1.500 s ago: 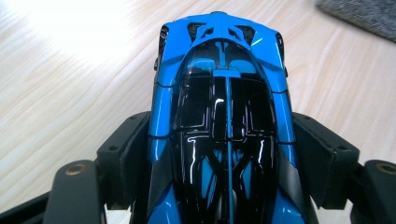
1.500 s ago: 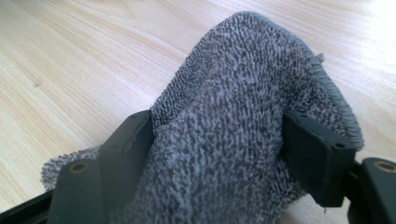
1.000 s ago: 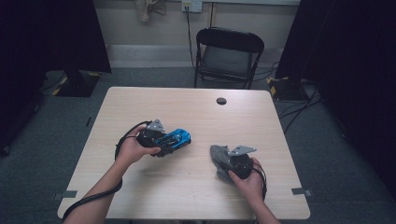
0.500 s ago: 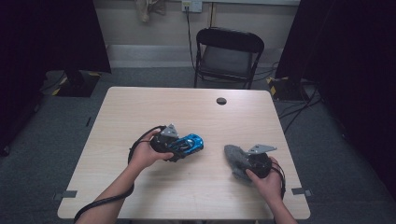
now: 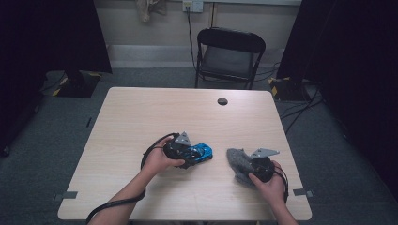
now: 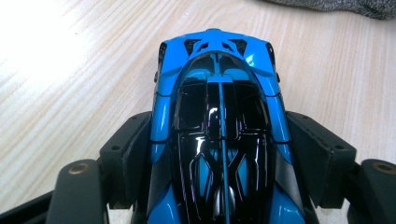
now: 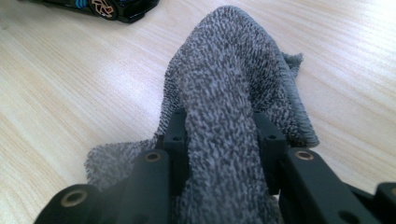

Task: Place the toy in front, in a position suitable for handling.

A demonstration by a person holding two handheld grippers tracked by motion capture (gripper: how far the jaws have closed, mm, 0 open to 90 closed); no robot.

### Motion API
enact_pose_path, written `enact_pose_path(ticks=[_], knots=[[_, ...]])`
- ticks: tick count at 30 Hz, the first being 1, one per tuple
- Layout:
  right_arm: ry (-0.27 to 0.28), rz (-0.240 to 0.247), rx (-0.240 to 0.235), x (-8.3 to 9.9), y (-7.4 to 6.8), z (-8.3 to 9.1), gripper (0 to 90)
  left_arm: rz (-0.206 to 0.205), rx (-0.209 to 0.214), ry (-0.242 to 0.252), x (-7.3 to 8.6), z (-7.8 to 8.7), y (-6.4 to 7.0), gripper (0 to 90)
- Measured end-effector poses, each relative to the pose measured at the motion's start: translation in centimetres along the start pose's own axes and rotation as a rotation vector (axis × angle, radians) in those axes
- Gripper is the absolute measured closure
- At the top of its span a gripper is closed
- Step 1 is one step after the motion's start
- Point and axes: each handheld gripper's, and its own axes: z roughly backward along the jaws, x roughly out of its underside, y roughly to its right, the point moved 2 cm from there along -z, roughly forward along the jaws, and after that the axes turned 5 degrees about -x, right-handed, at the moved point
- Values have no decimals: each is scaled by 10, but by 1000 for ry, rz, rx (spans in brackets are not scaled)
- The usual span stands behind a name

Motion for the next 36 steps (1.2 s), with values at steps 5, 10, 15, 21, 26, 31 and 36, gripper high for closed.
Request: enact_pose_path(ticks=[5,10,15,21,26,31,36], knots=[[0,0,1,0,0,-1,650,-3,4,-2,4,0,-1,275],[2,-2,1,0,0,-1,647,-2,0,1,6,-1,0,274],[6,-6,1,1,-1,-1,642,6,3,2,7,0,-1,270],[8,-10,2,1,-1,-1,631,10,-27,-16,9,3,-3,184],[8,-12,1,1,-1,-1,631,25,-20,-14,10,7,-4,170],[11,-16,-1,2,-1,-1,628,61,-12,-1,13,13,-6,167],[11,-19,-2,2,-1,-1,626,83,-2,3,18,19,-6,169]])
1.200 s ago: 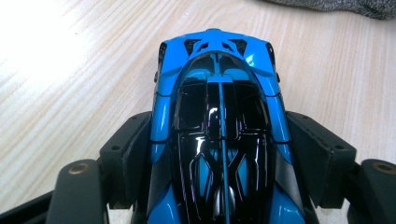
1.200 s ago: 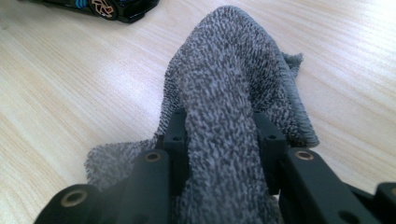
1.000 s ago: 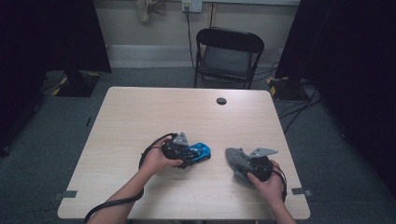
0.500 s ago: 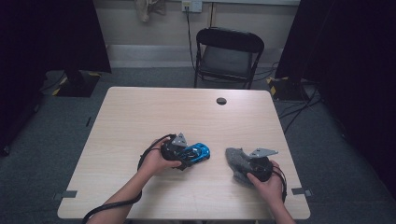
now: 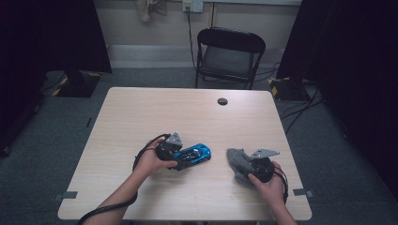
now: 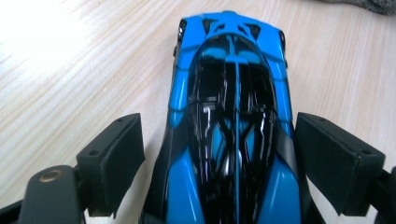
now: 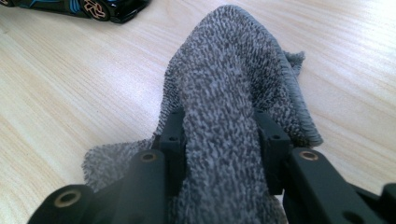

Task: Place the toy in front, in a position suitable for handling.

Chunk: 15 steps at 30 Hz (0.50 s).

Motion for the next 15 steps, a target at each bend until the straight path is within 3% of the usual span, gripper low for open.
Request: enact_pose_path(ticks=[15], knots=[[0,-7,0,0,0,0,618,1,-20,22,9,27,3,176]])
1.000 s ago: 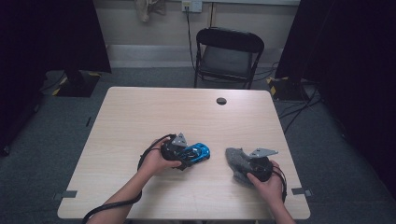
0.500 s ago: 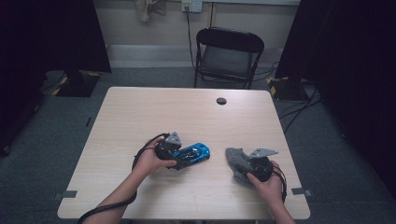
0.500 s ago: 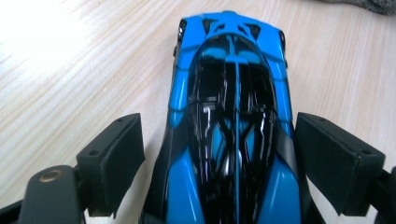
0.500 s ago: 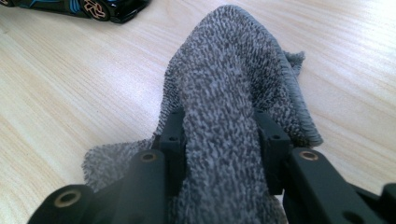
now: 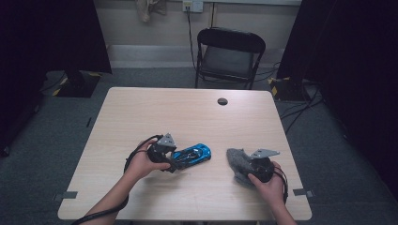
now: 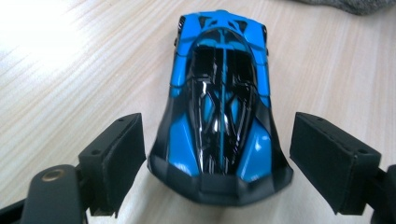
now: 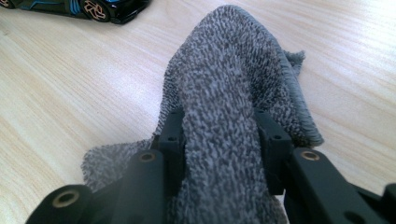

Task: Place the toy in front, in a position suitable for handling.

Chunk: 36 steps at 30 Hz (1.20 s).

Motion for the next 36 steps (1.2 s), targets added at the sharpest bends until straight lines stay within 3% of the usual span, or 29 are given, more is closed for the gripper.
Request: enact_pose_path(ticks=[8,15,23,36], knots=[[-1,-2,0,0,0,0,615,13,-31,19,16,8,0,162],[-2,-1,1,0,0,-1,612,9,-35,14,29,-1,5,162],[-1,-2,0,0,0,-1,611,-11,-54,28,28,-11,5,161],[1,2,0,0,0,-1,611,-7,-67,32,23,-19,5,148]])
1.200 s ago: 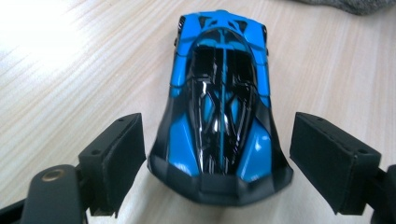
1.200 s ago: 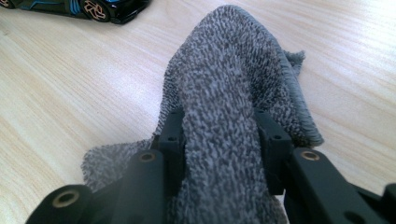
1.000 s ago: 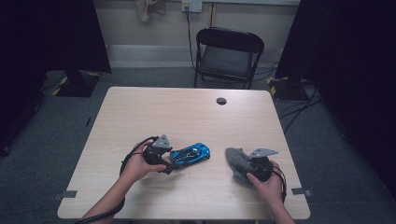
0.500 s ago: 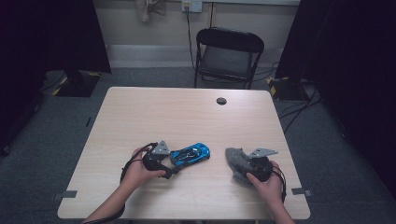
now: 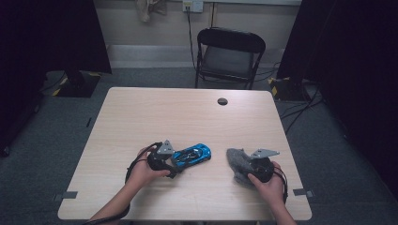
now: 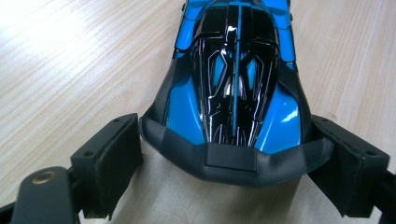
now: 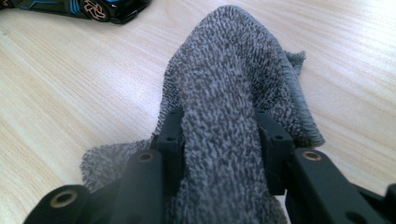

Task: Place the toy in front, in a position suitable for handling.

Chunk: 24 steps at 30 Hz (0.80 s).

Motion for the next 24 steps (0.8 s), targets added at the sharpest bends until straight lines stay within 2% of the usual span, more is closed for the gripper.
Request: enact_pose_path(ticks=[18,24], knots=[[-9,13,-2,-1,0,0,612,-19,11,6,-3,-3,2,159],[-10,19,1,-1,0,0,615,-22,14,16,-3,-2,2,226]])
